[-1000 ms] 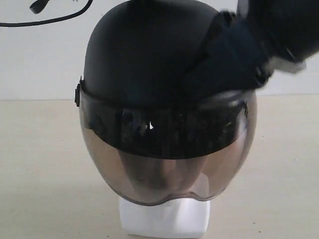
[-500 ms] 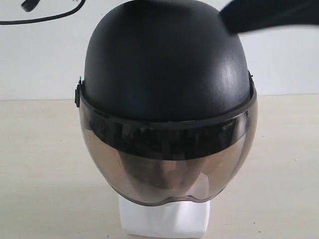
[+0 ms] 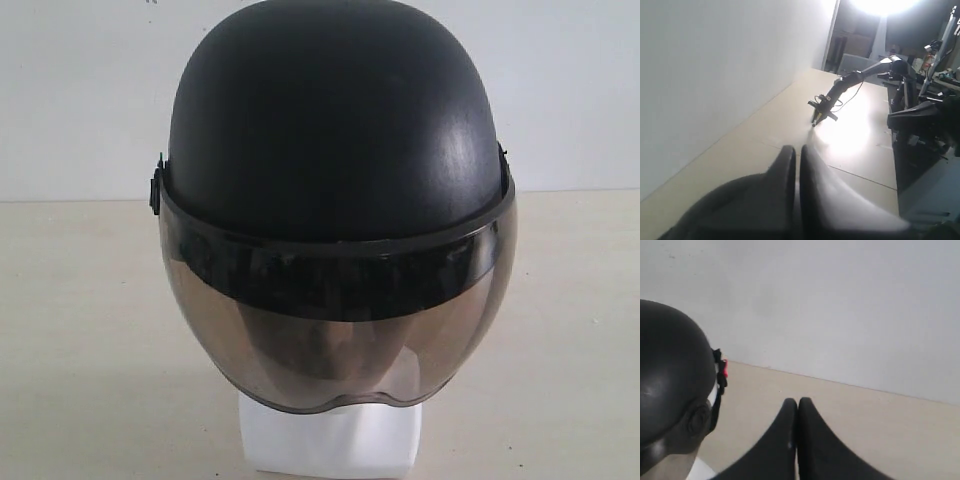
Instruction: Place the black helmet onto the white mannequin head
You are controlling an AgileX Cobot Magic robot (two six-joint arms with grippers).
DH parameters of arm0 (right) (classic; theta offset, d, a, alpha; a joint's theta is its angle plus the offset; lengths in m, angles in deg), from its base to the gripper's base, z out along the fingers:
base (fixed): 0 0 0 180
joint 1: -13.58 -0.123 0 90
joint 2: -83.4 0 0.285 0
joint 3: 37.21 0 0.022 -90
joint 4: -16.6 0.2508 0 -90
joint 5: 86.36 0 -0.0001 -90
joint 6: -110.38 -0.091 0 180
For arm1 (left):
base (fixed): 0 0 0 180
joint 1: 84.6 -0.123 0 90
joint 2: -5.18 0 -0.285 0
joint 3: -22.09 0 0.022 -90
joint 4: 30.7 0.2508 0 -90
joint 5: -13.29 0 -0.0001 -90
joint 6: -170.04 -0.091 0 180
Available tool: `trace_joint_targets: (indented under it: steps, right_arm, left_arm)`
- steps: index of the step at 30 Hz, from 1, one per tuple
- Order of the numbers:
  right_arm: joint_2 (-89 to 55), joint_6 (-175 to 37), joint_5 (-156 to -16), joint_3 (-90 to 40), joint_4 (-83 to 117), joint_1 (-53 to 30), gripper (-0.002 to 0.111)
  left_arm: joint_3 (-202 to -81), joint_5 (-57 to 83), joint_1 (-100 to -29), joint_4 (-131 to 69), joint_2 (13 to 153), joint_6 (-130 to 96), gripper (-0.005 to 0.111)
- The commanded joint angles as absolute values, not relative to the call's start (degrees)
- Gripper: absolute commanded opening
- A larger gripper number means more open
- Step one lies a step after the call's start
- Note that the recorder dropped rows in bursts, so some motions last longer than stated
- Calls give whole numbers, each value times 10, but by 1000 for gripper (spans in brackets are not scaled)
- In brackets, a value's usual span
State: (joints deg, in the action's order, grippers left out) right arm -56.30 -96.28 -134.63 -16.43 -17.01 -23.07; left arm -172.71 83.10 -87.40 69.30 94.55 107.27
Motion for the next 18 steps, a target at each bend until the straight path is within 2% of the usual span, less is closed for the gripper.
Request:
trace_joint_targets:
  steps: [1, 3, 5, 10, 13, 18]
  right_arm:
    - [-636, -1124, -1201, -2, -258, -230, 0]
    - [-658, -1166, -1112, 73, -271, -230, 0]
    - [-671, -1181, -1030, 140, -277, -230, 0]
    - [-670, -1194, -953, 261, -275, -230, 0]
    - [-670, -1194, -958, 288, -275, -230, 0]
    - [-670, -1194, -966, 302, -275, -230, 0]
  left_arm:
    - [-1594, 833, -880, 692, 890, 1019, 4]
    - [-1511, 818, -880, 692, 863, 980, 4]
    - [-1420, 741, -880, 692, 838, 950, 4]
    - [-1190, 457, -880, 664, 786, 923, 4]
    - [-1118, 374, -880, 631, 776, 923, 4]
    - [-1068, 360, -880, 631, 775, 923, 4]
